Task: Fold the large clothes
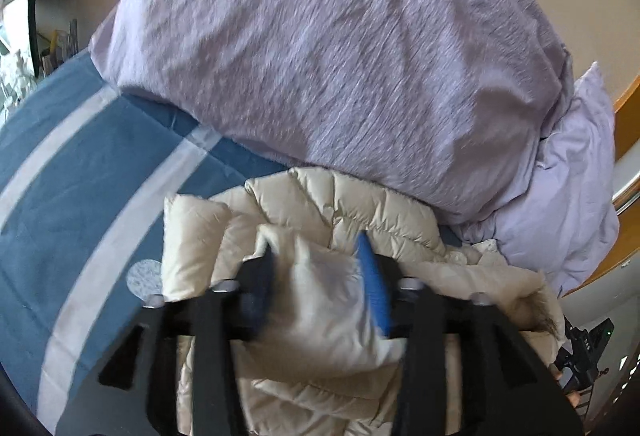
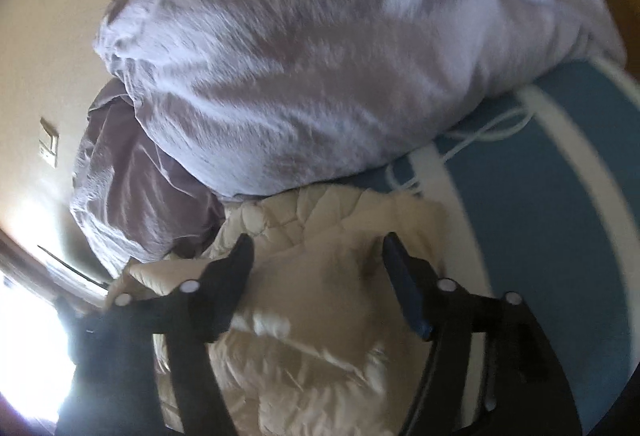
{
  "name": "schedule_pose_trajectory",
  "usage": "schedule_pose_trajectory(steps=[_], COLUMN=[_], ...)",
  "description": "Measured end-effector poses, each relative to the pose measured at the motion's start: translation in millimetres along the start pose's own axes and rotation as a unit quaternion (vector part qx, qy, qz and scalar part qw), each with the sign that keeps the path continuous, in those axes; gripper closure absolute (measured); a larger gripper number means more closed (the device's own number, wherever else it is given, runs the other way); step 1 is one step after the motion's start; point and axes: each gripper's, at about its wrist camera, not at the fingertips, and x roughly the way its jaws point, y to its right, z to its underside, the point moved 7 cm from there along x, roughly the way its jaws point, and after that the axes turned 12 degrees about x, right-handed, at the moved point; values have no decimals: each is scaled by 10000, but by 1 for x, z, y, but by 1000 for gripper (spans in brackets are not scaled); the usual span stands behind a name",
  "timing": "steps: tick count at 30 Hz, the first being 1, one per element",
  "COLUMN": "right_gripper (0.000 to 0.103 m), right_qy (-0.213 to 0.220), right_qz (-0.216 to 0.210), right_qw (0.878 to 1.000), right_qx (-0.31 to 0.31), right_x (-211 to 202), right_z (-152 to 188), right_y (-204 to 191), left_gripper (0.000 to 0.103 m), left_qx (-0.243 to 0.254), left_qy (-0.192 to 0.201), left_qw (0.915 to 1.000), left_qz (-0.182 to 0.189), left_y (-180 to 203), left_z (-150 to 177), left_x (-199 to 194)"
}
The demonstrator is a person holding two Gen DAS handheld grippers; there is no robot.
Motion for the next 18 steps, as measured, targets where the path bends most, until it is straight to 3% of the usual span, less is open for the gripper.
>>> schedule_pose_trajectory(steps=[2,10,18], right_gripper=[35,14,7], right_qy=[102,386,238], right_qz=[67,338,672], right_qw=[9999,9959,9877], right_qx=[-78,-743,-1395], right_x=[-12,-64,-58], right_z=[-2,21,49], right_y=[-1,-16,-36], left_gripper=[36,32,26], left_qx=[119,449,1336], left_qy=[188,447,352], left_qw=[9996,9977,9881], left_qz=[-152,-250,-675], left_y=[1,10,39], left_z=[-5,5,38], left_x=[-18,-71,-69])
